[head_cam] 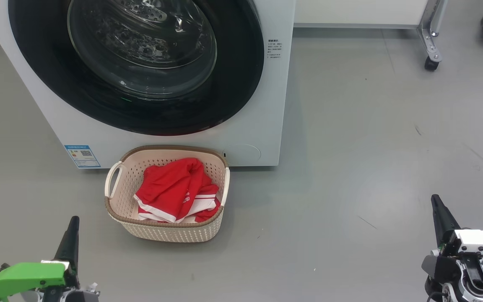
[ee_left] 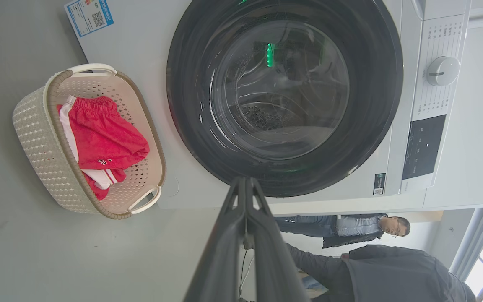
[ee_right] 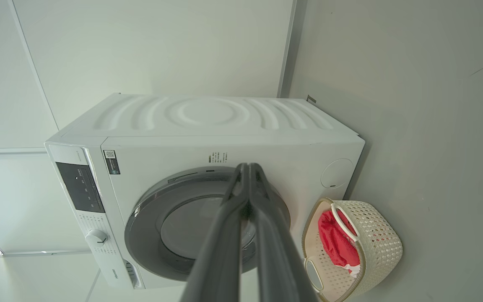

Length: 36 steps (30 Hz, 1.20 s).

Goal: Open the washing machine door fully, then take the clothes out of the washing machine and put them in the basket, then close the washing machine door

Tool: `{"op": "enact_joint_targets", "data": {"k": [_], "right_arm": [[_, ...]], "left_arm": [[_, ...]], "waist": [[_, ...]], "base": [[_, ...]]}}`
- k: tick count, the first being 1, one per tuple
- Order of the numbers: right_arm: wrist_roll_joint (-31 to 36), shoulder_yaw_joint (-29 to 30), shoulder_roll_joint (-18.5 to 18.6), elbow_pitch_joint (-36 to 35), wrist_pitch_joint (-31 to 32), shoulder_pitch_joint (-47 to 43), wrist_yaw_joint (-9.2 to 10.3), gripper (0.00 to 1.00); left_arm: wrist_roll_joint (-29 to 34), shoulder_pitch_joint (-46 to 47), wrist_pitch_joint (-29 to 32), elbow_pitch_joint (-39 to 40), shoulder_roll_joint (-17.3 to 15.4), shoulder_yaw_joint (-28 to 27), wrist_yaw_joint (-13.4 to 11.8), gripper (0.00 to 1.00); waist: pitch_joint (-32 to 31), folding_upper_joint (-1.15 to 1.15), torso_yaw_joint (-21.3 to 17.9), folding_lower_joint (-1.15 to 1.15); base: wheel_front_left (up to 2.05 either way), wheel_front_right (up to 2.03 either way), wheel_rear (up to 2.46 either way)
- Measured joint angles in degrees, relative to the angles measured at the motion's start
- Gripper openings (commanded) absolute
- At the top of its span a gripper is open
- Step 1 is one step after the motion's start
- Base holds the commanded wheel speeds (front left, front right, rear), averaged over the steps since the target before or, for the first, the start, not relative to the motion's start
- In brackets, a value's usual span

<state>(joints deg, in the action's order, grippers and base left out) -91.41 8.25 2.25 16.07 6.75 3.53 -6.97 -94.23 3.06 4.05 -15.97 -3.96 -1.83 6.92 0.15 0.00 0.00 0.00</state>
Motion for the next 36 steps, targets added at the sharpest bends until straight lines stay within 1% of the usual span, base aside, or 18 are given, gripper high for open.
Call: {"op": "enact_joint_targets", "data": {"k": [36], "right_arm": [[-0.25,-0.07,0.00,-0.02,-0.01,0.01,0.00,0.00]], "left_arm": [[0.00,0.05,0.01,-0.04,0.02,-0.11,0.00,0.00]], "waist": [[0.00,0.00,0.01,0.00]], "base": [[0.00,0.00,0.00]]}}
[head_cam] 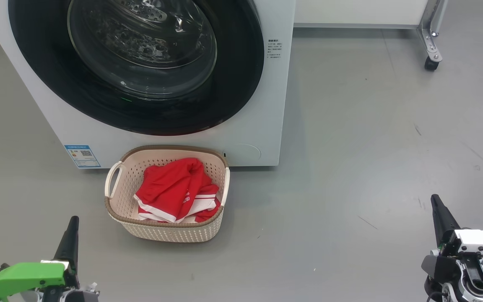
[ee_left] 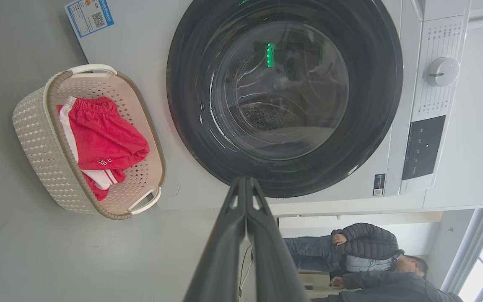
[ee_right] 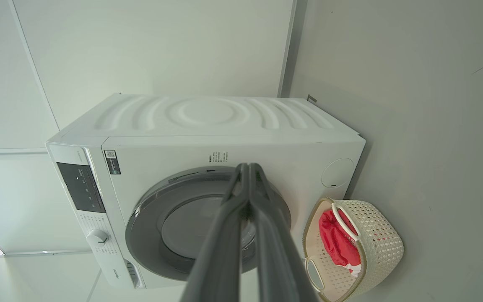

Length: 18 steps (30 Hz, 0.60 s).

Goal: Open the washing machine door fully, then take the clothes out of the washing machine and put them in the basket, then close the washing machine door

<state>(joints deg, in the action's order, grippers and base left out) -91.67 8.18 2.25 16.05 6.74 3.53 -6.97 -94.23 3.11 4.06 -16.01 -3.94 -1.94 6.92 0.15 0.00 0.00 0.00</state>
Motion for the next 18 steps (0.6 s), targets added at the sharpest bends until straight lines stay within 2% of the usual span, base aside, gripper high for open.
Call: {"op": "enact_joint_targets", "data": {"k": [18], "right_arm": [[0.00,-0.04,0.00,-0.01,0.00,0.00,0.00,0.00]], "left_arm": [[0.01,0.02,0.18,0.04,0.02,-0.07,0.00,0.00]], "waist": [[0.01,0.00,0.00,0.00]], "base": [[0.00,0.00,0.00]]}}
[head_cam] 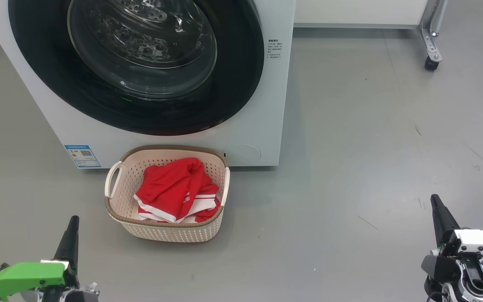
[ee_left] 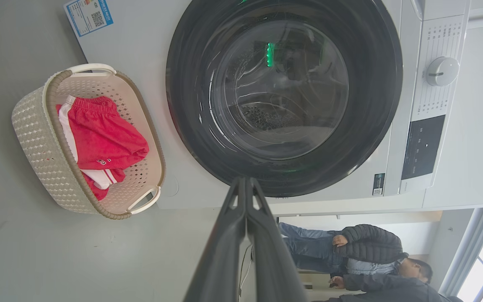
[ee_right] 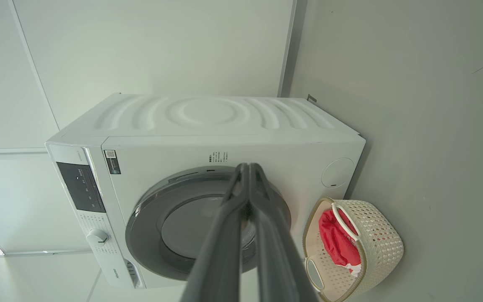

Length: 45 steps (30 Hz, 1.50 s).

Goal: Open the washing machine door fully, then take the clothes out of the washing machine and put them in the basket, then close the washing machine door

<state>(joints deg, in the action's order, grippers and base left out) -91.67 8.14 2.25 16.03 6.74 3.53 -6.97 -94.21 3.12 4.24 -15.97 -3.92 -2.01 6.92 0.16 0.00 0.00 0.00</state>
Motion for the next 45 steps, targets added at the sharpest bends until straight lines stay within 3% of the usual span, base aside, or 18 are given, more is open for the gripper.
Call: {"op": "enact_joint_targets", "data": {"k": [45], "right_arm": [[-0.01,-0.07,0.00,-0.03,0.00,0.00,0.00,0.00]], "left_arm": [[0.00,0.03,0.24,0.09,0.12,-0.12,0.00,0.00]], "waist": [[0.01,0.00,0.00,0.00]], "base": [[0.00,0.00,0.00]]}}
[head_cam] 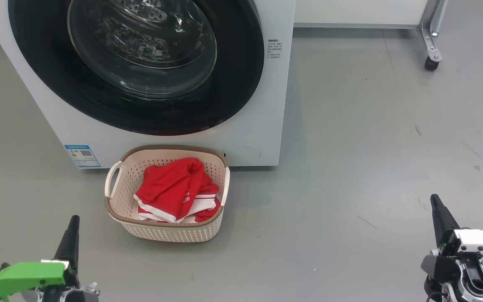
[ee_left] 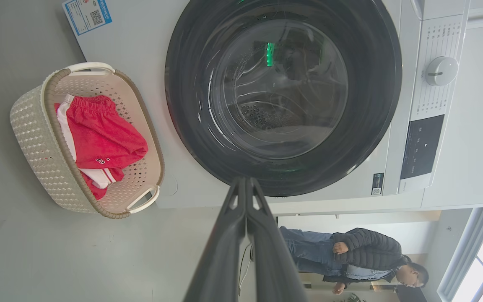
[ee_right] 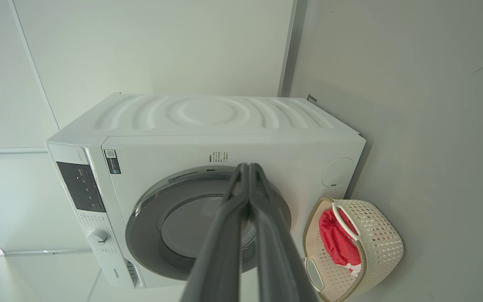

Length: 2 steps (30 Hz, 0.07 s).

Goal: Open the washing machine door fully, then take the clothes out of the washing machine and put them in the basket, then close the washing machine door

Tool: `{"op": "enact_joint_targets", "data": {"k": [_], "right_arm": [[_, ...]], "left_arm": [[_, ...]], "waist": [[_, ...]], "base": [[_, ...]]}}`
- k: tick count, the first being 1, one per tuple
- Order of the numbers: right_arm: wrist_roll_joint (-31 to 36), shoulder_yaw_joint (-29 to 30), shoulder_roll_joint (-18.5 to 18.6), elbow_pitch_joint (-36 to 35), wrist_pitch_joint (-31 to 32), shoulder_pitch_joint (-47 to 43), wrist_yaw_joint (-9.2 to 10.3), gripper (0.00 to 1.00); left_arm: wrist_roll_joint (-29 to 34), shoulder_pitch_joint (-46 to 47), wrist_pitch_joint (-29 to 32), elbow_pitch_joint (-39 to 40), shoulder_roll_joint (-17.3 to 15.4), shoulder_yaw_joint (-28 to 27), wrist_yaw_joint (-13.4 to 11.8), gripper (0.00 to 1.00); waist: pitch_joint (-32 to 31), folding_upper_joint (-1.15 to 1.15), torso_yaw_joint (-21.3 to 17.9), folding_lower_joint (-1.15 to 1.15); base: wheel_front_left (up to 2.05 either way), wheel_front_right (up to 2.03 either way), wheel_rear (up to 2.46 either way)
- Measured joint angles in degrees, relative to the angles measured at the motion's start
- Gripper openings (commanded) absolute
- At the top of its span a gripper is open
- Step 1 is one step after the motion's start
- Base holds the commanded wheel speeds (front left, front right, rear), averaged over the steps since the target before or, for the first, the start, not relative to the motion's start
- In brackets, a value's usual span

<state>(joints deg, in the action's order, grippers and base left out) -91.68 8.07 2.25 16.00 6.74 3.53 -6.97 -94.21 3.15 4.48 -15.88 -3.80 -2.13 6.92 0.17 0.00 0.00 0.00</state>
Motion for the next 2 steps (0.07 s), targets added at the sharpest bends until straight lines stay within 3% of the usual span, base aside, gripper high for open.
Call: {"op": "enact_joint_targets", "data": {"k": [2], "right_arm": [[0.00,0.00,-0.01,0.00,0.00,0.00,0.00,0.00]], "left_arm": [[0.00,0.00,0.00,0.00,0.02,0.00,0.00,0.00]], "waist": [[0.00,0.00,0.00,0.00]], "base": [[0.00,0.00,0.00]]}}
